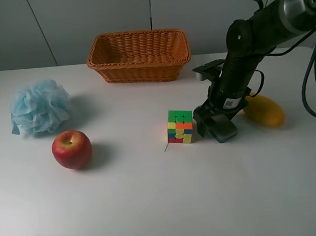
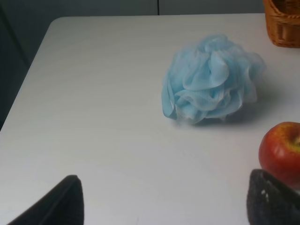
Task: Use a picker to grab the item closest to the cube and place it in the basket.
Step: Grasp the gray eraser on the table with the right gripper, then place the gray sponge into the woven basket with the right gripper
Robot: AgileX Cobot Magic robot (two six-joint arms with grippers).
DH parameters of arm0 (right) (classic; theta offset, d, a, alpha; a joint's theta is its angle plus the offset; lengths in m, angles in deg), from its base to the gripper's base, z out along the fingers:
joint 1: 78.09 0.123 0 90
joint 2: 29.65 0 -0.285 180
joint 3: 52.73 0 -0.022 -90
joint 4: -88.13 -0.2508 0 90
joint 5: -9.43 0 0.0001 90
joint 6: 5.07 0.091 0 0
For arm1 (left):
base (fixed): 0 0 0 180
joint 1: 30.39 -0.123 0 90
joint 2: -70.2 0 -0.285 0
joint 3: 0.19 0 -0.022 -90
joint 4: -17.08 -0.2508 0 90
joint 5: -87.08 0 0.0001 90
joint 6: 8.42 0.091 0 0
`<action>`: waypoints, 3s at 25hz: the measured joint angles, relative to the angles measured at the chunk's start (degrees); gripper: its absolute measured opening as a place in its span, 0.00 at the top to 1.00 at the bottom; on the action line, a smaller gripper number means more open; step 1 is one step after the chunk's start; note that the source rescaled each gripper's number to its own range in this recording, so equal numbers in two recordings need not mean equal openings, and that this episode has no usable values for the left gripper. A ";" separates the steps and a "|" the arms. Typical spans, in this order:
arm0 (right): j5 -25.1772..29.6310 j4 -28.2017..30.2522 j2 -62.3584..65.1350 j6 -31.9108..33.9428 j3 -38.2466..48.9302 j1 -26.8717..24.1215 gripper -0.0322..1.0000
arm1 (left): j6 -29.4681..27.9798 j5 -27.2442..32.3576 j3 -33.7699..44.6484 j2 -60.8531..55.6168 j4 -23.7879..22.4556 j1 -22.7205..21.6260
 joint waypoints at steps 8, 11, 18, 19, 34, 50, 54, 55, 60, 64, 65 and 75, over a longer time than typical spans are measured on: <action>-0.10 0.00 0.00 0.00 -0.04 0.00 0.96 | 0.00 0.00 0.00 0.00 0.00 0.00; -0.10 0.00 0.00 0.00 -0.04 0.00 0.96 | 0.00 0.00 0.00 0.00 0.00 0.00; -0.10 0.00 0.11 0.00 -0.04 0.00 0.96 | 0.00 0.00 0.00 0.00 0.00 0.00; -0.10 0.00 0.40 0.00 -0.04 0.00 0.96 | 0.00 0.00 0.00 0.00 0.00 0.00; -7.75 1.58 21.86 0.82 -6.02 -0.56 0.96 | 0.00 0.00 0.00 0.00 0.00 0.00; -10.58 -3.84 -8.62 -2.96 -48.33 6.00 0.96 | 0.00 0.00 0.00 0.00 0.00 0.00; -10.58 -6.20 -16.70 -3.86 -51.92 6.14 0.96 | 0.00 0.00 0.00 0.00 0.00 0.00; -10.31 -6.53 -18.10 -3.98 -52.14 6.14 0.96 | 0.00 0.00 0.00 0.00 0.00 0.00; -10.09 -7.39 -20.73 -4.47 -52.22 6.14 0.96 | 0.00 0.00 0.00 0.00 0.00 0.00; -10.09 -7.39 -20.73 -4.47 -52.41 6.14 0.96 | 0.00 0.00 0.00 0.00 0.00 0.00; -10.09 -7.39 -20.73 -4.47 -52.41 6.14 0.96 | 0.00 0.00 0.00 0.00 0.00 0.00; -10.09 -7.39 -20.73 -5.49 -52.50 6.14 0.03 | 0.00 0.00 0.00 0.00 0.00 0.00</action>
